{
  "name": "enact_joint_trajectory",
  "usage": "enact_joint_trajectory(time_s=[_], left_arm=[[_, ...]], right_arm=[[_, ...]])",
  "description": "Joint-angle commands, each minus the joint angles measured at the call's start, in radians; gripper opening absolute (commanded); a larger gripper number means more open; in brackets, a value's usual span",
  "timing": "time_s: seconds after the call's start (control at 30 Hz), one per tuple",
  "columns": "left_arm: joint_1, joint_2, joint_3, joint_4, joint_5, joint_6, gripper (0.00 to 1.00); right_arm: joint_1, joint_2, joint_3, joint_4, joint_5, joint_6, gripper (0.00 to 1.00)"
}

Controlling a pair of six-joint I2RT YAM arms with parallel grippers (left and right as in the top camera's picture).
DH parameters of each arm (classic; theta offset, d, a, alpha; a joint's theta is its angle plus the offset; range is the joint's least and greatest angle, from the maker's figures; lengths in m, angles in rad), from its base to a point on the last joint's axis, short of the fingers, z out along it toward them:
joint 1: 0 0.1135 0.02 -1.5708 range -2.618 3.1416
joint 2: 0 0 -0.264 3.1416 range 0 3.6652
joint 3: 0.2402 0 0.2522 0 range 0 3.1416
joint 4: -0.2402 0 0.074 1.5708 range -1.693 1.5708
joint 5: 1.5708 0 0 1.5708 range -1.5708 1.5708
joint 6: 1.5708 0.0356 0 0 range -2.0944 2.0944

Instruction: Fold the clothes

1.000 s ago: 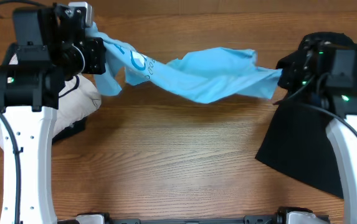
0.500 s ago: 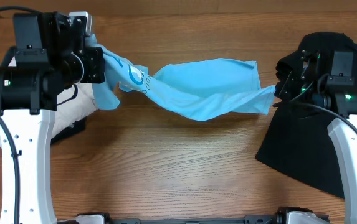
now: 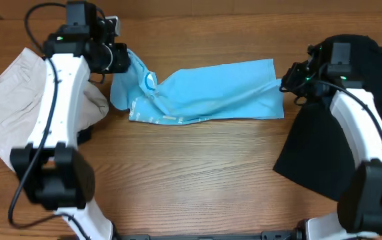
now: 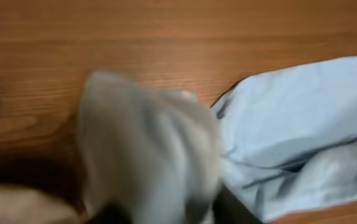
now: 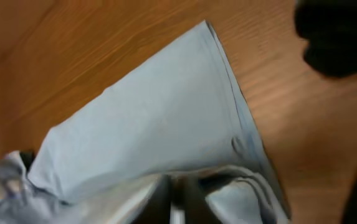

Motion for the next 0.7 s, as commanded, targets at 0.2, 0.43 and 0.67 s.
enact_joint_trajectory(time_s=[0.2, 0.43, 0.67], left_arm=[[-0.021, 0.074, 0.012, -0.148, 0.021, 0.122, 0.56], [-0.074, 0.193, 0.009, -0.089, -0.106, 0.199, 0.34], [-0.092, 0.283, 0.009, -0.058, -0.208, 0.2, 0.31]], right_arm=[[-0.016, 0.048, 0.009, -0.102, -0.009, -0.031, 0.53], [-0.016, 0.048, 0.009, -0.181, -0.009, -0.031, 0.54], [-0.016, 0.048, 0.009, -0.191, -0.009, -0.031, 0.54]])
